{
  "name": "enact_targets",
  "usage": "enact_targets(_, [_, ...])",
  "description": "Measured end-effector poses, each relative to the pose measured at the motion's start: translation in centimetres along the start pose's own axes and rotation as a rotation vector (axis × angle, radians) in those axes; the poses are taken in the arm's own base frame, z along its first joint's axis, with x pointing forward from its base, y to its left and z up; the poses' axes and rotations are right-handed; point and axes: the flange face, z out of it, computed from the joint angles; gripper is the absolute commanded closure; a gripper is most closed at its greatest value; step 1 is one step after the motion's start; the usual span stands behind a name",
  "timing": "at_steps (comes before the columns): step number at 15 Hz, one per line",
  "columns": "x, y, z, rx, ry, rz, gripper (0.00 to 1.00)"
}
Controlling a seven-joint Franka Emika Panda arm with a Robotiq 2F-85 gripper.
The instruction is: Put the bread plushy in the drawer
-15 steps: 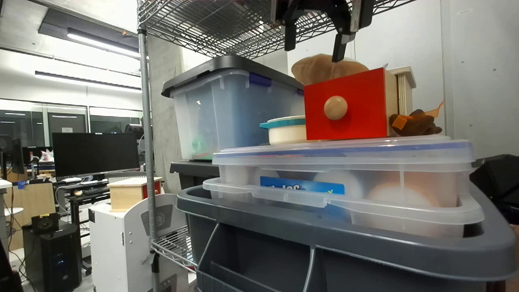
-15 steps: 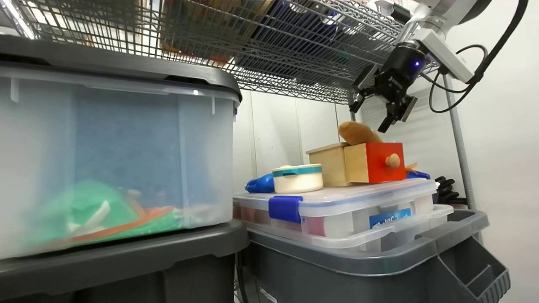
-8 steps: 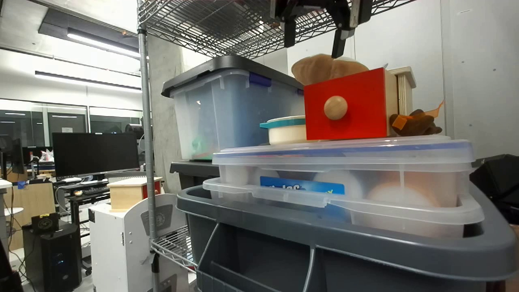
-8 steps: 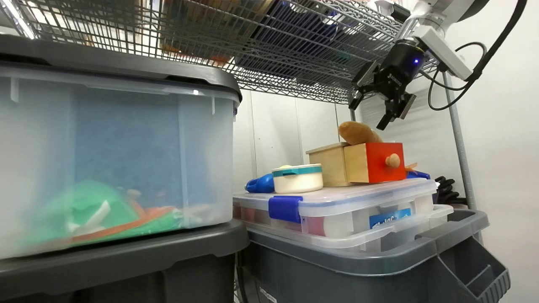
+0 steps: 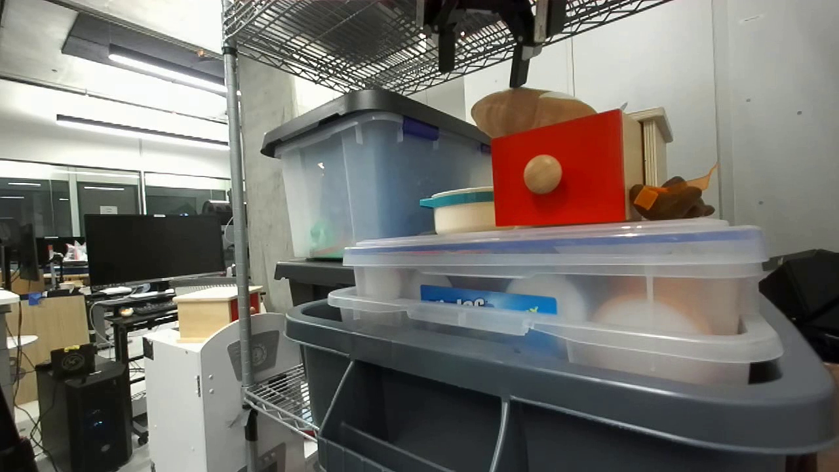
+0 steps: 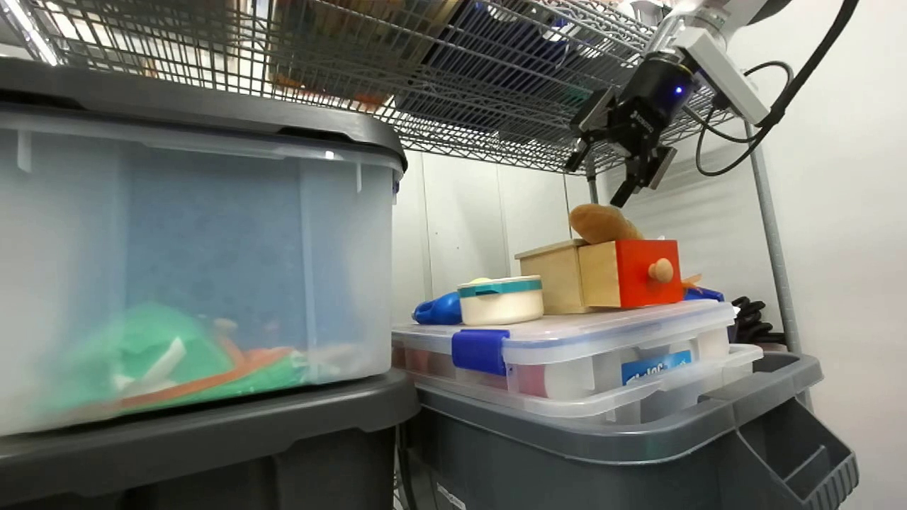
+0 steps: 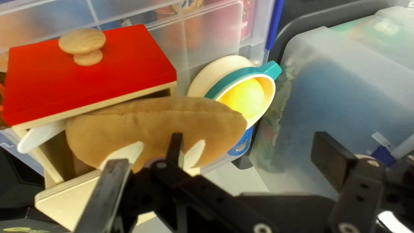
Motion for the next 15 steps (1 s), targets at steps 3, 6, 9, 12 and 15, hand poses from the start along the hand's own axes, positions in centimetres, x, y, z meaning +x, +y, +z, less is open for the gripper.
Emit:
enact_targets(3, [0.2,-2.2,1.1,0.016,-0.016,-0.038,0.00])
enact_targets(6, [0.5,-4.4,2.5,0.031,-0.036,-0.075,0.00])
enact_targets(9, [0.7,-5.6,3.4,0.040,-0.049,-0.099,0.00])
enact_targets(12, [0.8,-5.9,3.7,0.042,-0.052,-0.112,0.00])
enact_targets(15, [0.9,-5.9,3.7,0.041,-0.050,-0.117,0.00])
